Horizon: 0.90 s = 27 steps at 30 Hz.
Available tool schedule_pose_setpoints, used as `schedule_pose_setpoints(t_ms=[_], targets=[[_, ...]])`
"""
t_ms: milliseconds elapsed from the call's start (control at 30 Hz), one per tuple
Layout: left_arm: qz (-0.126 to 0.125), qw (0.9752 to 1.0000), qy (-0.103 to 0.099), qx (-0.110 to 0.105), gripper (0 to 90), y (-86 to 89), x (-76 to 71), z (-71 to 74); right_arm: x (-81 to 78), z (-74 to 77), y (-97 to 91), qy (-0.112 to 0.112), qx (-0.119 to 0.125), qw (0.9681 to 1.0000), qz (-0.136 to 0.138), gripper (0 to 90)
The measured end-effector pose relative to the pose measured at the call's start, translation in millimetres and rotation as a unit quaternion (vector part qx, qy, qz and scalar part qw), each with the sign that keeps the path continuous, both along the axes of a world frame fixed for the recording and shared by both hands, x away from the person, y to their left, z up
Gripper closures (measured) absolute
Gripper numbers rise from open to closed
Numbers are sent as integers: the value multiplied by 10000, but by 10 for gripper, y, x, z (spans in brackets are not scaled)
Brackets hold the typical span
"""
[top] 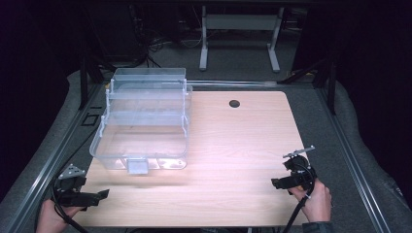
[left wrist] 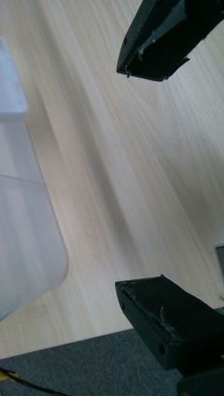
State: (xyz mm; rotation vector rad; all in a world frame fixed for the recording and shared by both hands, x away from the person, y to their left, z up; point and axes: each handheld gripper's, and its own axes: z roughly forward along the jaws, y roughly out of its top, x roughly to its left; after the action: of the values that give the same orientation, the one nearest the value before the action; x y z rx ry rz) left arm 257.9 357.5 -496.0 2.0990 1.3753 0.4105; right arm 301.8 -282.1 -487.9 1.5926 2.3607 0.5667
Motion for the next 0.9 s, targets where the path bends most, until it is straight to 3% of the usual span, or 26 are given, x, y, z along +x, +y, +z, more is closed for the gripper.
schedule_pose_setpoints(t_ms=[133, 233, 300, 467, 633, 900], targets=[[-33, 9999, -99, 32, 0, 1, 82, 133, -8, 10, 67, -35, -52, 10000, 26, 119], [-57, 9999, -141, 74, 0, -4, 148, 230, -22, 14, 111, -44, 127, 9998, 141, 118], [-58, 9998, -153, 111, 0, -3, 202, 301, -31, 13, 139, -71, 97, 9998, 147, 117], [110, 9997, -203, 96, 0, 11, 325, 462, -24, -27, 166, -93, 211, 9995, 196, 121], [139, 9995, -250, 156, 0, 36, 523, 619, 4, -82, 186, -21, 161, 9996, 217, 119], [114, 9996, 92, 249, 0, 71, 1043, 650, 31, -124, 208, 0, 188, 9995, 264, 123]])
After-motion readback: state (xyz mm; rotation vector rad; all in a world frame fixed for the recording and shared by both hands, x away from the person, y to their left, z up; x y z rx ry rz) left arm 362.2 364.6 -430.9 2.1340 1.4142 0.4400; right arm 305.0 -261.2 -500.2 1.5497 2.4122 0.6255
